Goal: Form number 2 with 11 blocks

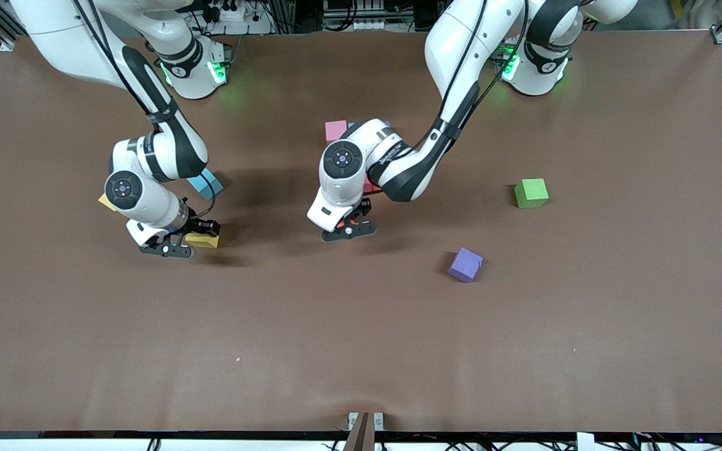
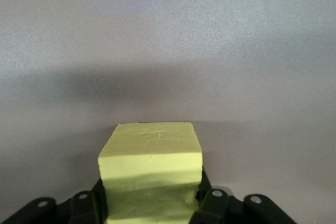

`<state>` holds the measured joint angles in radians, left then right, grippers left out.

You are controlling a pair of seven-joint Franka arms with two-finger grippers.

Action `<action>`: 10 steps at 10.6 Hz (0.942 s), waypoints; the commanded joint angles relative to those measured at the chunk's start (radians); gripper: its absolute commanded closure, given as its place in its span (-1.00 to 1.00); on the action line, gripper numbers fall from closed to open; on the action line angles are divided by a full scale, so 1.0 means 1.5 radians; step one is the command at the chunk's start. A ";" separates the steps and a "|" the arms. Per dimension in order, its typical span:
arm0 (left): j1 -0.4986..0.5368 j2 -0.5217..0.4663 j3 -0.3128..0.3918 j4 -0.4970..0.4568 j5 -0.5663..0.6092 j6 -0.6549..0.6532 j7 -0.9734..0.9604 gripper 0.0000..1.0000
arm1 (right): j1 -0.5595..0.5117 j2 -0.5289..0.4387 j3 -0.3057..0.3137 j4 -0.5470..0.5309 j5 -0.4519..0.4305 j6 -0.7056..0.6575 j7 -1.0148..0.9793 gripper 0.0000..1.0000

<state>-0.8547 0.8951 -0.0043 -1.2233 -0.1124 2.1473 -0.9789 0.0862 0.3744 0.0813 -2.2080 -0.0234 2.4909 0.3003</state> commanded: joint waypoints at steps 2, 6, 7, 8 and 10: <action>-0.017 0.008 0.021 0.007 -0.031 0.012 0.025 0.10 | -0.003 -0.002 0.011 0.025 0.000 -0.021 0.019 -0.07; -0.021 0.016 0.023 0.006 -0.031 0.016 0.034 0.00 | 0.020 -0.007 0.021 0.070 0.000 -0.101 0.075 -0.08; -0.021 0.016 0.027 0.005 -0.032 0.016 0.045 0.00 | 0.027 -0.007 0.023 0.078 0.000 -0.112 0.090 -0.08; -0.021 0.019 0.027 0.004 -0.031 0.016 0.049 -0.02 | 0.035 -0.008 0.023 0.084 0.000 -0.122 0.102 -0.08; -0.022 0.022 0.027 0.004 -0.032 0.027 0.054 -0.03 | 0.045 -0.009 0.023 0.093 0.000 -0.138 0.119 -0.08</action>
<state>-0.8708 0.9205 0.0147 -1.2242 -0.1267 2.1668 -0.9321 0.1462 0.3731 0.1126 -2.0790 -0.0230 2.3142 0.4469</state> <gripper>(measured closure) 0.458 0.445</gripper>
